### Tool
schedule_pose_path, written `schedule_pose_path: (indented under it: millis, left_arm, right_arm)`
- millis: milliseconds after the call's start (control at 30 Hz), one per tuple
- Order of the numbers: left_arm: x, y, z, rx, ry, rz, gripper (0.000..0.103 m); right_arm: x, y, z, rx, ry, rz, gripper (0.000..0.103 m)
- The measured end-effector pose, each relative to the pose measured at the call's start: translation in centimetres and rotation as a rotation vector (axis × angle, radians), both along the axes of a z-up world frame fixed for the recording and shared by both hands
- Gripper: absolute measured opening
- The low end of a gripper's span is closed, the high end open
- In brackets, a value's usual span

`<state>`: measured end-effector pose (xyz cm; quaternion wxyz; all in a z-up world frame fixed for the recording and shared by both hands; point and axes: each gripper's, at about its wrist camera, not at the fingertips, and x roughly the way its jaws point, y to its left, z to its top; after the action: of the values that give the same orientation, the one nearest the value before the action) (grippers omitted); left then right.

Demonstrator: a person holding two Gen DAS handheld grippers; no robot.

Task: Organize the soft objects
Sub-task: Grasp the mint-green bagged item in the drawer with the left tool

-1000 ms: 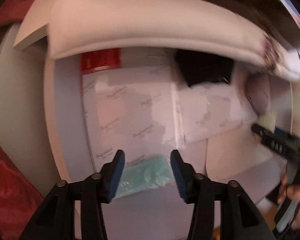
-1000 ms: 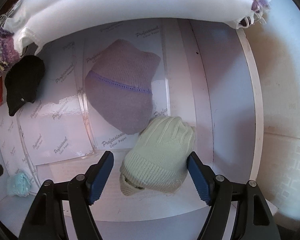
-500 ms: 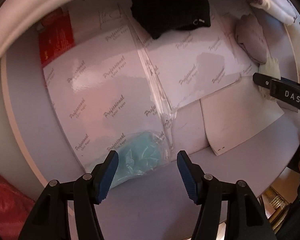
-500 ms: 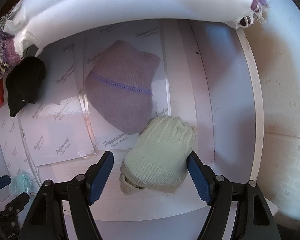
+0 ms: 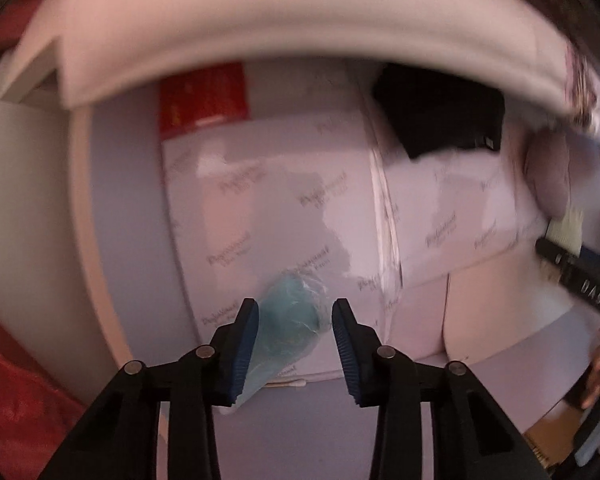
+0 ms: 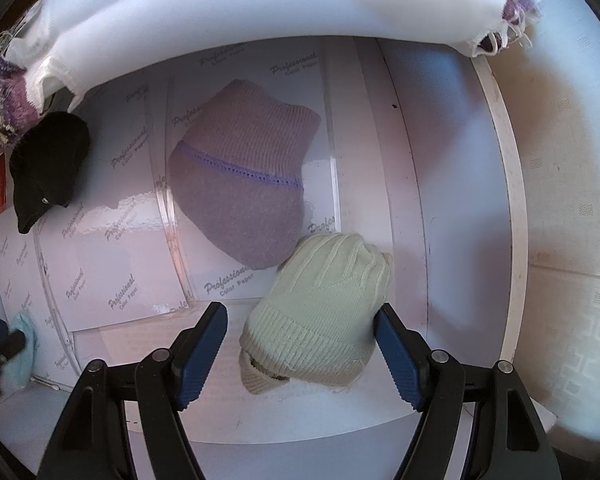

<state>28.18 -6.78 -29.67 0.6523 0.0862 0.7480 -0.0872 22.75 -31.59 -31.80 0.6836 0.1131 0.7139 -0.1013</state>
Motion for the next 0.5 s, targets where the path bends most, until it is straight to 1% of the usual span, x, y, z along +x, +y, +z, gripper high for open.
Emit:
schedule_pose_path:
  millis: [67, 200, 233, 267, 333, 400, 433, 500]
  left_arm:
    - [0.1, 0.2, 0.5, -0.004, -0.001, -0.007, 0.042]
    - [-0.2, 0.0, 1.0, 0.024, -0.002, -0.068, 0.066]
    - [-0.1, -0.2, 1.0, 0.025, 0.003, -0.079, 0.068]
    - [-0.5, -0.1, 1.2, 0.027, 0.009, -0.095, 0.068]
    - [-0.1, -0.9, 1.6, 0.050, 0.020, -0.145, 0.070]
    - [0.0, -1.0, 0.9, 0.067, 0.041, -0.189, 0.070]
    - [-0.3, -1.2, 1.2, 0.067, 0.050, -0.194, 0.070]
    - [-0.7, -1.0, 0.6, 0.066, 0.067, -0.190, 0.070]
  right_arm:
    - [0.0, 0.0, -0.1, 0.000, 0.000, 0.001, 0.076]
    - [0.0, -0.1, -0.1, 0.006, 0.000, -0.004, 0.076]
    - [0.0, -0.2, -0.2, 0.007, 0.000, -0.005, 0.076]
    - [0.0, -0.2, -0.2, 0.008, -0.001, -0.005, 0.076]
    - [0.1, -0.3, -0.2, 0.011, -0.002, -0.006, 0.076]
    - [0.1, -0.3, -0.1, 0.012, -0.003, -0.007, 0.076]
    - [0.1, -0.4, -0.1, 0.012, -0.003, -0.006, 0.076]
    - [0.1, -0.4, -0.1, 0.013, -0.003, -0.007, 0.076]
